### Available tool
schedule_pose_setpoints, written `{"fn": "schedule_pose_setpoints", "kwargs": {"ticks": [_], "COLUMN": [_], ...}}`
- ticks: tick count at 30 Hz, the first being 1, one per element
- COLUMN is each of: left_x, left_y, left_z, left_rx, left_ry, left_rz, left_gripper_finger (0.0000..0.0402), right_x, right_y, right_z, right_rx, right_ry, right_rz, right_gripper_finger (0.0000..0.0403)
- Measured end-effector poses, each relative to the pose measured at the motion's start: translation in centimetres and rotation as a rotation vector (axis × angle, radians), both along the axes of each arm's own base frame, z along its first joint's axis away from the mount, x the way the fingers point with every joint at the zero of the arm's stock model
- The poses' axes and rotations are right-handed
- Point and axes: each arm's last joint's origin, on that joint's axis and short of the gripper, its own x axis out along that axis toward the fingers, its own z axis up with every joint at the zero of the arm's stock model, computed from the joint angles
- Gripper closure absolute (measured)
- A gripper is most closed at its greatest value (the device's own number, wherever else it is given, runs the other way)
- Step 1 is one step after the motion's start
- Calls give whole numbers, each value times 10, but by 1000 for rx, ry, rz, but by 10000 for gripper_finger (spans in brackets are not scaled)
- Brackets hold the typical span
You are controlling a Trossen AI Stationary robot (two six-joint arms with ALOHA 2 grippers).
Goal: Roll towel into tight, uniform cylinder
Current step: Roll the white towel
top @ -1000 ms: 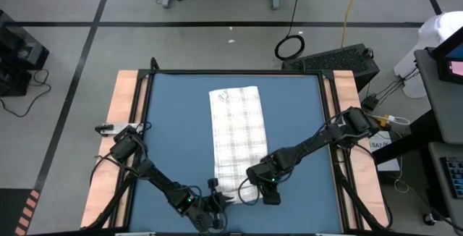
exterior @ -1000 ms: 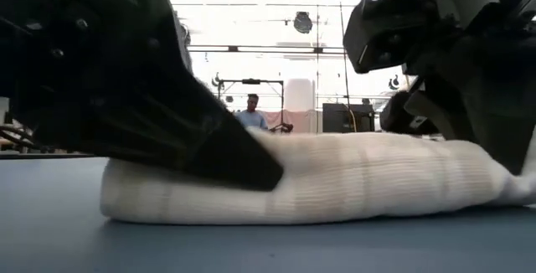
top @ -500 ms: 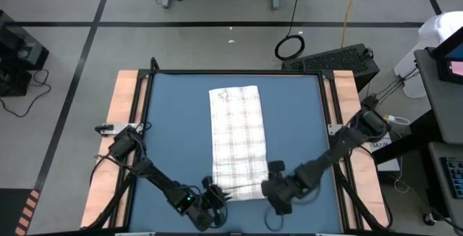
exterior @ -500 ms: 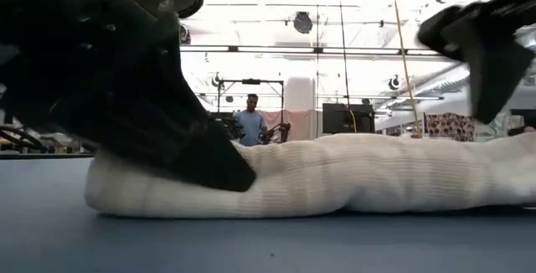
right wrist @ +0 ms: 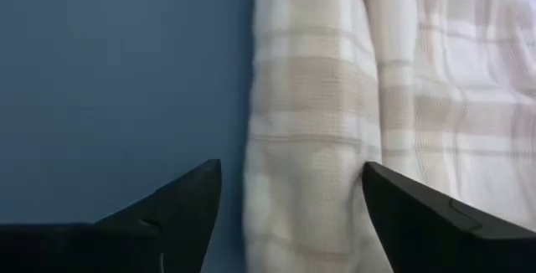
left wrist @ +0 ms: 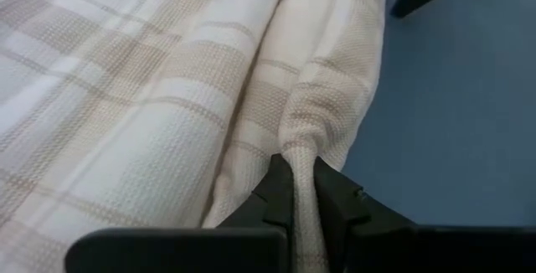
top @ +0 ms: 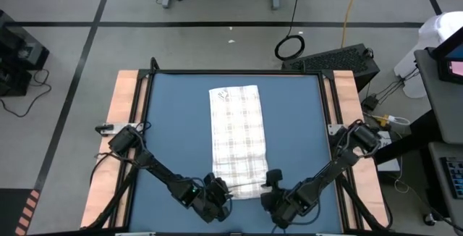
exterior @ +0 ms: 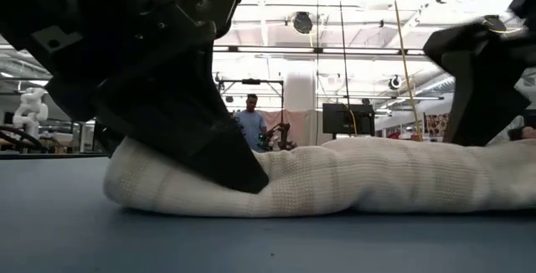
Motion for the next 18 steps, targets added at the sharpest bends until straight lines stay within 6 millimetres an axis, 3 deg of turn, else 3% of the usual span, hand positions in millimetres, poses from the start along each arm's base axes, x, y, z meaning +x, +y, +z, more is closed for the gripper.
{"fn": "schedule_pose_setpoints", "kwargs": {"ticks": [10, 18], "left_x": [0, 0], "left_y": [0, 0], "left_z": [-1, 0], "left_rx": [-2, 20], "left_ry": [9, -8], "left_rz": [-9, -12], "left_gripper_finger": [377, 369], "right_x": [13, 23], "right_y": [-14, -27], "right_z": [-4, -4], "right_rx": [102, 194], "right_ry": [82, 151], "right_rz": [-45, -73], "right_gripper_finger": [138, 251]}}
